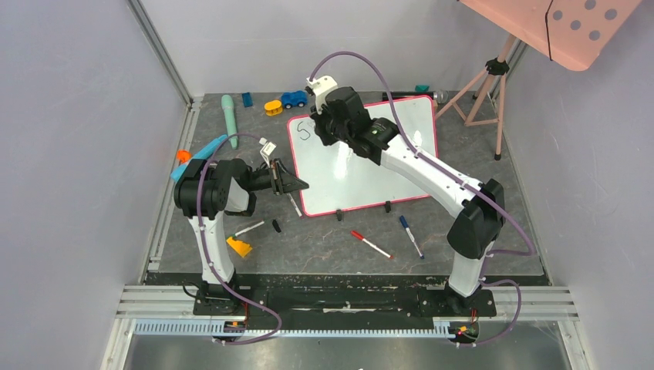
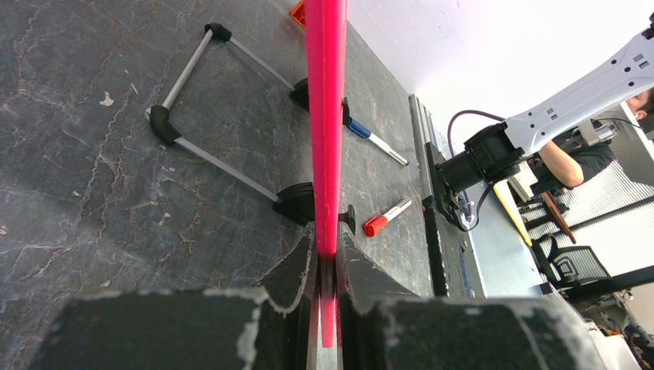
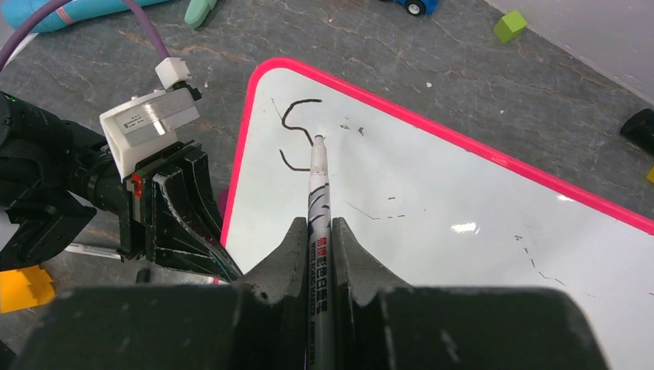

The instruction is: Write a sentence on the whiteboard

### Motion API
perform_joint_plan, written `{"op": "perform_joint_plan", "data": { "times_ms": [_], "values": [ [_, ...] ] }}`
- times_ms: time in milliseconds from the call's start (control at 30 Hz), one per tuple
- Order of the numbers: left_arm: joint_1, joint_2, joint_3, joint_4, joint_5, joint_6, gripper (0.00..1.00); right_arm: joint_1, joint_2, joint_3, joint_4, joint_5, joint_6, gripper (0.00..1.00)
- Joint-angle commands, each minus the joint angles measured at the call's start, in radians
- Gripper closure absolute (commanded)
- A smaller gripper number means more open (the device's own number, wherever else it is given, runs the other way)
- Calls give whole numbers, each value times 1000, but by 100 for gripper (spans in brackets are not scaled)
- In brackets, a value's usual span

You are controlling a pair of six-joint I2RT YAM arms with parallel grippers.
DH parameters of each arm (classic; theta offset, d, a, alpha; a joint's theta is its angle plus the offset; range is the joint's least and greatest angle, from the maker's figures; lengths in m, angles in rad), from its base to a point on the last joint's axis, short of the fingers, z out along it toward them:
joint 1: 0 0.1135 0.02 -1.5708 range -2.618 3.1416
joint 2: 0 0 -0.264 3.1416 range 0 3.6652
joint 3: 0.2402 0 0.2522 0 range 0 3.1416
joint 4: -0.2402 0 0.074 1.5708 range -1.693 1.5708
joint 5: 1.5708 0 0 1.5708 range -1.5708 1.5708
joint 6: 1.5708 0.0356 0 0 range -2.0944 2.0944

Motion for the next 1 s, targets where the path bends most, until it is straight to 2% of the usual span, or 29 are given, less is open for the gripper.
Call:
{"op": "perform_joint_plan", "data": {
  "times_ms": [0, 967],
  "values": [
    [-11, 0, -19, 51, 43, 64, 98, 0, -7, -1, -1, 15, 11, 100],
    [-11, 1, -18, 51, 44, 64, 98, -9, 62, 15, -27, 70, 14, 100]
  ]
}}
